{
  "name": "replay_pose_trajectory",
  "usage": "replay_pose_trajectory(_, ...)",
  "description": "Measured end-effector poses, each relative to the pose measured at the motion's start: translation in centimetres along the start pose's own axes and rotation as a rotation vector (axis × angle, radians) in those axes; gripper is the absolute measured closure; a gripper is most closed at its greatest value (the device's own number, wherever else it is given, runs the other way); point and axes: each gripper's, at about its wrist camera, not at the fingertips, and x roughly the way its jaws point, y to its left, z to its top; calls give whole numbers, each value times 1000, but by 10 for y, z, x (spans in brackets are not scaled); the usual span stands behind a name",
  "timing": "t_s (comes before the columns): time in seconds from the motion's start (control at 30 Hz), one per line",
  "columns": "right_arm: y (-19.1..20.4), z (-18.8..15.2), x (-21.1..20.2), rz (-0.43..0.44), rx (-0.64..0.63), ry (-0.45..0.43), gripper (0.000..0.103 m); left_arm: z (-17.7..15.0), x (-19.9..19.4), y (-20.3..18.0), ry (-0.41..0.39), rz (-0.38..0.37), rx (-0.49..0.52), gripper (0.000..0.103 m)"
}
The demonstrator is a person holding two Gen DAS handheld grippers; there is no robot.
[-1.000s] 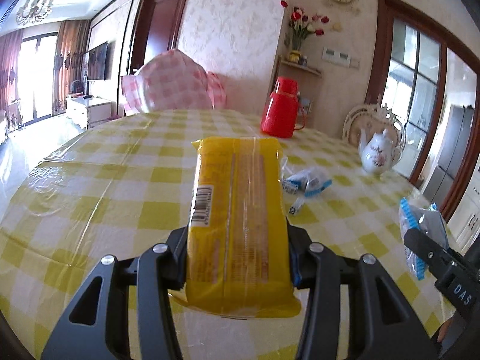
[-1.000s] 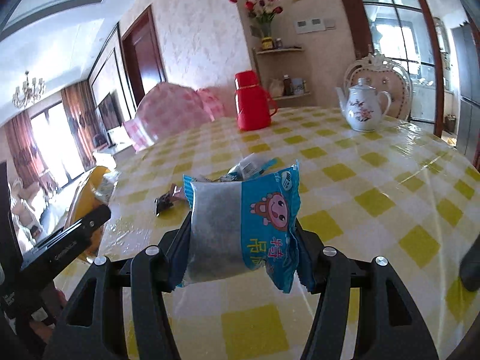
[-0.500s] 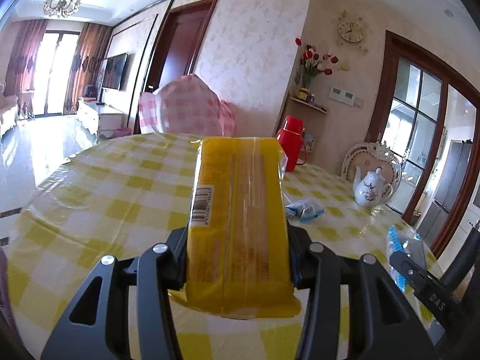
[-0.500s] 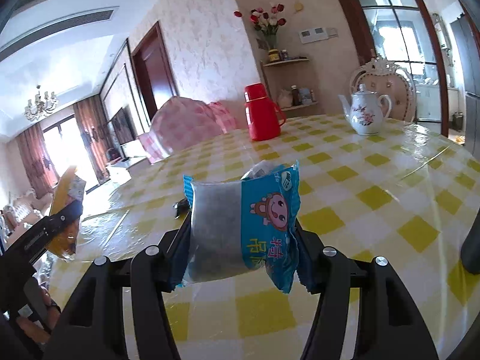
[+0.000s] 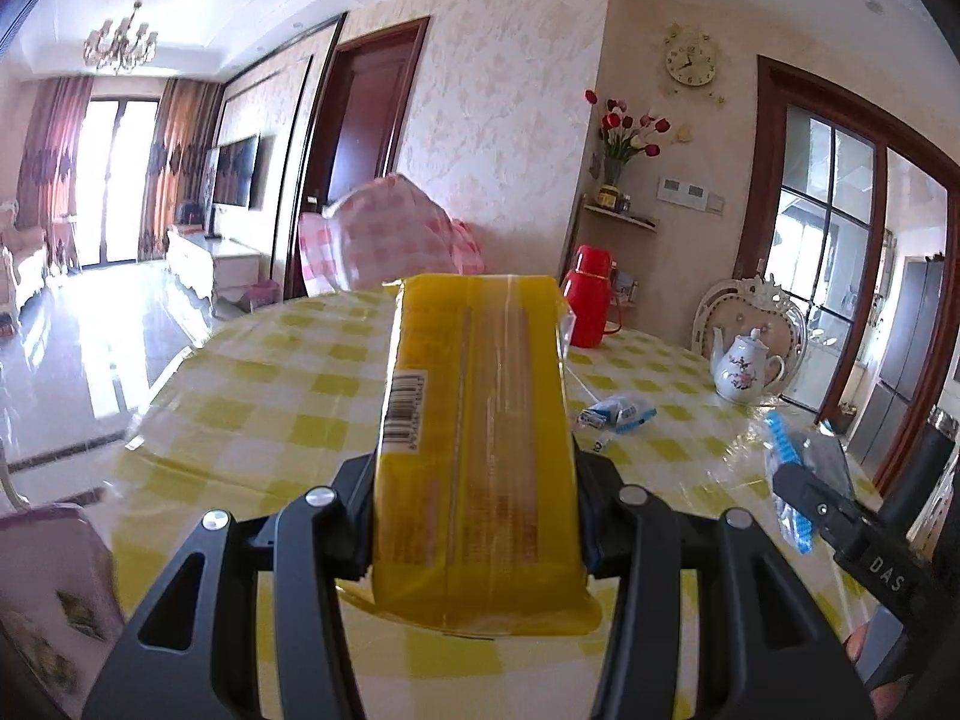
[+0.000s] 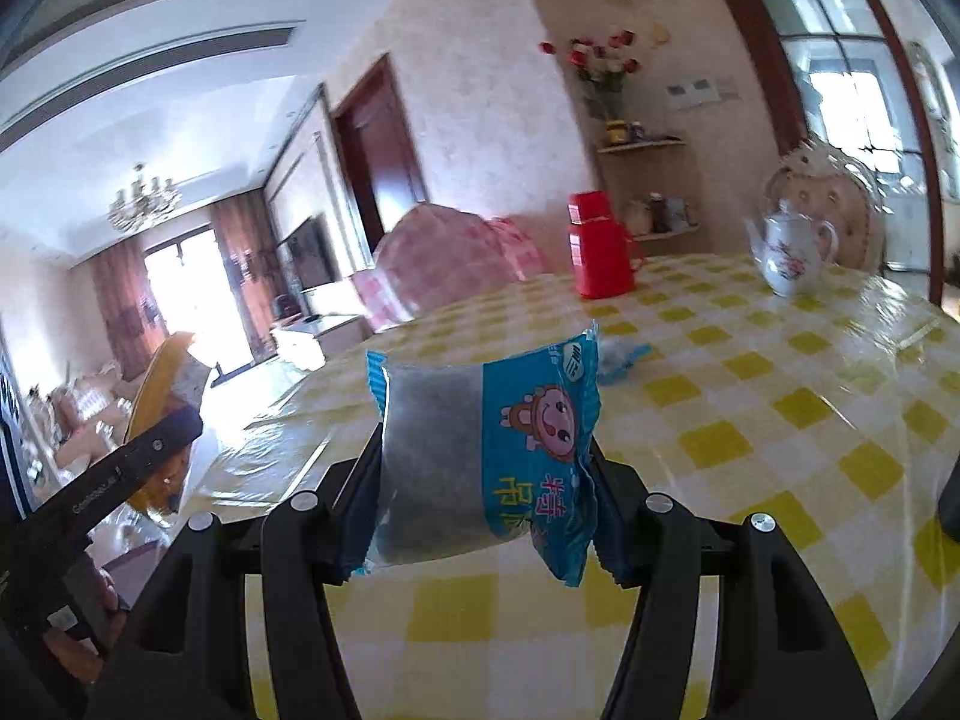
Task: Organize snacks
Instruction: 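Lift the bread loaf and candy bag and carry them toward the white box, then open both tools over the box to drop the snacks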
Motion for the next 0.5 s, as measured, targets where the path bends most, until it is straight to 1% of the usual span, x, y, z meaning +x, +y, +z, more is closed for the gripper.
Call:
replay_pose_trajectory(0.07,17,-2,-4,31,-30,3,45,1,-14,8,-9,16,16,55)
replay_pose_trajectory(0.1,30,-4,-6,60,-51,8,45,1,-20,13,-11,23,17,55)
replay_pose_trajectory(0.17,51,-7,-8,103,-83,19,45,2,-36,29,-15,40,14,55)
replay_pose_trajectory(0.27,91,-15,-11,186,-138,44,45,2,-56,59,-1,64,-2,55)
replay_pose_trajectory(0.4,147,-30,-16,294,-220,89,45,-4,-84,104,33,114,-4,55)
replay_pose_trajectory(0.5,190,-45,-15,362,-288,130,45,-10,-99,139,92,142,-3,55)
